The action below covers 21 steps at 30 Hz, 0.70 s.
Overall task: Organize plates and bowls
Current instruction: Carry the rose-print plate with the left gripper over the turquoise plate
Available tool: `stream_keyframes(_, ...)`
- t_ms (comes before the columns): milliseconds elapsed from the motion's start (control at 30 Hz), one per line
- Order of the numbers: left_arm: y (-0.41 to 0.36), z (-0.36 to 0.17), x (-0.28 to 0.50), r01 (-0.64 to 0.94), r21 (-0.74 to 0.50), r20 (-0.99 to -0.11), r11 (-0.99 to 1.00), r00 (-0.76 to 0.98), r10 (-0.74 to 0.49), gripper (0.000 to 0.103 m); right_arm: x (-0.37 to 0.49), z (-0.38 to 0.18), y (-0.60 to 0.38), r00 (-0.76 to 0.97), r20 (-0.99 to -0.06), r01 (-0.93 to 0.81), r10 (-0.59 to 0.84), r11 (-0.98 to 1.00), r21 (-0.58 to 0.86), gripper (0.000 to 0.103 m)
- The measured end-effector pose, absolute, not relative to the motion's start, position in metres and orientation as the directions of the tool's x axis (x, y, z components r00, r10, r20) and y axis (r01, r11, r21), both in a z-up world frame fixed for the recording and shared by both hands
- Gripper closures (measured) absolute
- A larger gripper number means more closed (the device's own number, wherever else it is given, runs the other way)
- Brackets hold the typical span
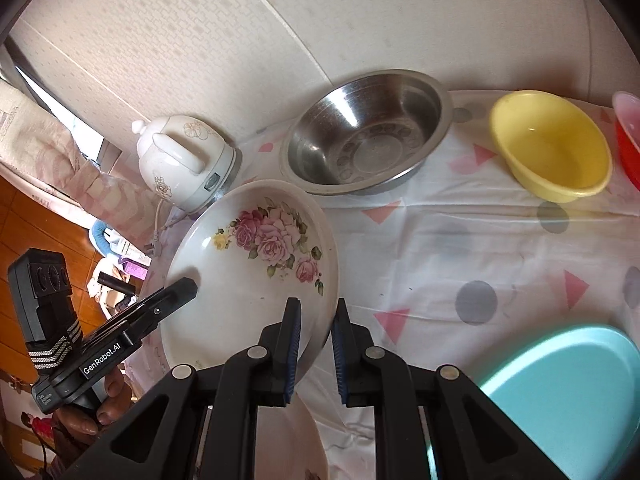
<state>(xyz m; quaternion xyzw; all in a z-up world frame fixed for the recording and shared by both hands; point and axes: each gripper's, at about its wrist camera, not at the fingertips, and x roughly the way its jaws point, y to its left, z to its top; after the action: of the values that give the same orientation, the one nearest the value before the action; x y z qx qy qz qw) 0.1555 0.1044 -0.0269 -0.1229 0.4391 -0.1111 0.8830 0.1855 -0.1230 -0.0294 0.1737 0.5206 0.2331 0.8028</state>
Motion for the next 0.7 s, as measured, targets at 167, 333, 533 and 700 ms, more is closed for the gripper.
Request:
stream_keyframes(167, 0.062, -0.021, 0.135, 0.166, -0.316, -0.748, 0.934, 0.562, -0.353, 0.089, 0.153, -0.021, -0.168, 0.394, -0.741, -0.154, 0.544, 0.834, 0.53, 0.088)
stream_keyframes(333, 0.015, -0.017, 0.118, 0.253, -0.307, -0.75, 0.918, 0.529, -0.397, 0.089, 0.12, -0.02, -0.213, 0.428, -0.748, -0.102, 0.507, 0.849, 0.518, 0.088)
stream_keyframes(533, -0.04, -0.024, 0.101, 0.335, -0.291, -0.765, 0.896, 0.481, -0.429, 0.088, 0.086, -0.033, -0.263, 0.447, -0.777, -0.003, 0.443, 0.87, 0.494, 0.088)
stream_keyframes(700, -0.073, -0.037, 0.093, 0.373, -0.286, -0.79, 0.883, 0.43, -0.438, 0.088, 0.068, -0.047, -0.289, 0.444, -0.804, 0.06, 0.395, 0.882, 0.467, 0.088)
